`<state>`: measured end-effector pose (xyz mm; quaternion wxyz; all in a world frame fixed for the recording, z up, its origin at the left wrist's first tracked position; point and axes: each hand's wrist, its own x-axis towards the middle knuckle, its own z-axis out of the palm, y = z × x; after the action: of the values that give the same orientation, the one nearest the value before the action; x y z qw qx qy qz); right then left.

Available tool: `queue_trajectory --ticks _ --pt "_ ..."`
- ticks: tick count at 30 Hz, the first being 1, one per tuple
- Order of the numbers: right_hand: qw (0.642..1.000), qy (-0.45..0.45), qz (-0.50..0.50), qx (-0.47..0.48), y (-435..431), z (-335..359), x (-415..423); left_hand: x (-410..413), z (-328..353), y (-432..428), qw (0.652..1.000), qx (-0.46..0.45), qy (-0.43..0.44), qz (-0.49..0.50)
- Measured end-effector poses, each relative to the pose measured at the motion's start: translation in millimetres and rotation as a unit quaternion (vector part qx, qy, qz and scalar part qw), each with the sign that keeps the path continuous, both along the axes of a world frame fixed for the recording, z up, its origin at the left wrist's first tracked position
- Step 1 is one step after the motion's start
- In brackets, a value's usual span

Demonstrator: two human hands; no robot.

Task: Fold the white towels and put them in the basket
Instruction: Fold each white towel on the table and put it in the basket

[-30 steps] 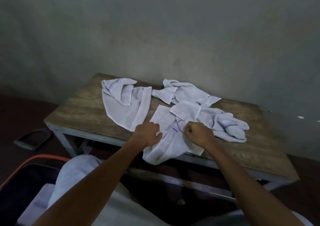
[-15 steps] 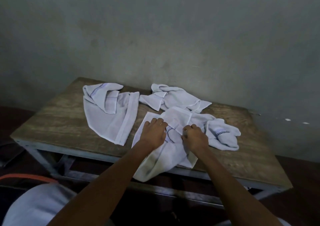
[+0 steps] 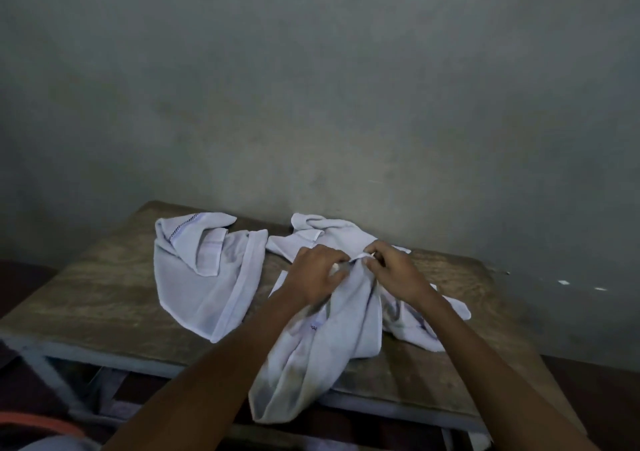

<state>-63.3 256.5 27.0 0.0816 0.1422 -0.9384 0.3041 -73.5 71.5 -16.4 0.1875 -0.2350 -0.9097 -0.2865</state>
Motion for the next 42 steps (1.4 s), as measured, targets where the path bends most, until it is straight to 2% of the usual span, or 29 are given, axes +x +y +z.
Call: queue_trajectory --ticks 4,9,18,20,25,29,33,38,42 --pt "1.0 -0.007 0.004 -0.015 6 39 0 -3 49 -5 0.999 0.033 0.038 0.003" --pt "0.999 -0.015 -0.007 0.037 14 70 8 -2 119 -28 0.991 -0.097 0.09 -0.01" --pt "0.988 0.149 -0.03 -0.015 15 168 9 9 190 -61 0.994 -0.1 0.052 0.0" --pt "0.989 0.142 -0.035 -0.008 17 180 11 14 200 -63 0.996 -0.07 0.06 0.01" --pt "0.995 0.101 -0.012 0.022 7 178 23 27 219 -46 0.989 0.128 0.071 0.015" --pt "0.993 0.054 0.06 -0.089 -16 162 39 34 224 -25 0.989 0.122 0.078 -0.02" --pt "0.959 -0.016 0.103 -0.264 -23 160 51 36 218 -23 0.988 0.133 0.057 -0.047" --pt "0.951 -0.014 0.109 -0.289 -26 157 53 37 205 -28 0.986 0.155 0.022 -0.062" --pt "0.959 0.011 0.062 -0.277 -21 157 49 39 187 -31 0.98 0.172 -0.057 -0.079"
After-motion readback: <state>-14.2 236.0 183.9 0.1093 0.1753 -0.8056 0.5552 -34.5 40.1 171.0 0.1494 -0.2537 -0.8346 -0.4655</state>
